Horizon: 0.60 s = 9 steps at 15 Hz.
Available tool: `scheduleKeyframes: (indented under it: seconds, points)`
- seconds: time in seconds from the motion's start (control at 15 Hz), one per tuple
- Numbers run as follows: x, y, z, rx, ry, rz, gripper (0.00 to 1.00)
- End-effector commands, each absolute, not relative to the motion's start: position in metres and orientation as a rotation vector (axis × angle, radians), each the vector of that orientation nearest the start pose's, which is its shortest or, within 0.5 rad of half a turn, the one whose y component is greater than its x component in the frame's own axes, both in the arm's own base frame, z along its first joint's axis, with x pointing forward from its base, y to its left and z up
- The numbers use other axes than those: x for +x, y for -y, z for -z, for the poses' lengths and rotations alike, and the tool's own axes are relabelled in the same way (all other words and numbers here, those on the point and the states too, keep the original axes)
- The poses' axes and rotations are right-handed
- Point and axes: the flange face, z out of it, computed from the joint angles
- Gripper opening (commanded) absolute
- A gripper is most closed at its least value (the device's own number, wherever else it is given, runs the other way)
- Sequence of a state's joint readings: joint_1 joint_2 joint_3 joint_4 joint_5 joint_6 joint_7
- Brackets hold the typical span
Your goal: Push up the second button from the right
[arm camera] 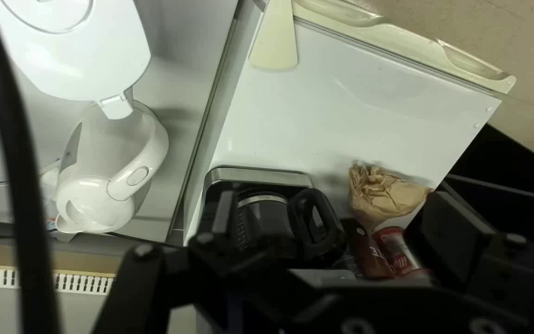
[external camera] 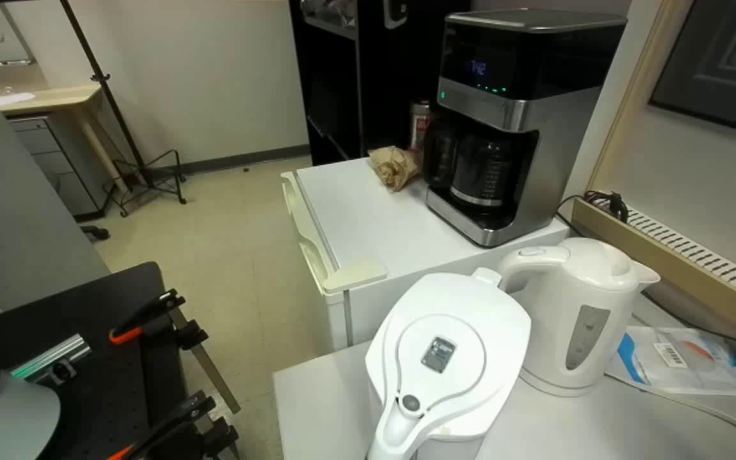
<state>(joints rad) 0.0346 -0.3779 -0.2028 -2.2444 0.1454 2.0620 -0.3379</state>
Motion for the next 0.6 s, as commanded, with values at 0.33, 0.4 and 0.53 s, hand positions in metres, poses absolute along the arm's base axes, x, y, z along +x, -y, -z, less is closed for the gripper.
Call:
scheduleKeyframes:
  seconds: [0.33,0.4,0.53]
  points:
    - [0.4537,0.0778,-0.5341,-2.96,0.178,0.344,1.0]
    - [0.4537,0.0778,-0.5341,-2.96,0.178,0.344,1.0]
    - [0.4589,0.0733,-0.5268,-2.997,0.187,0.34,1.0]
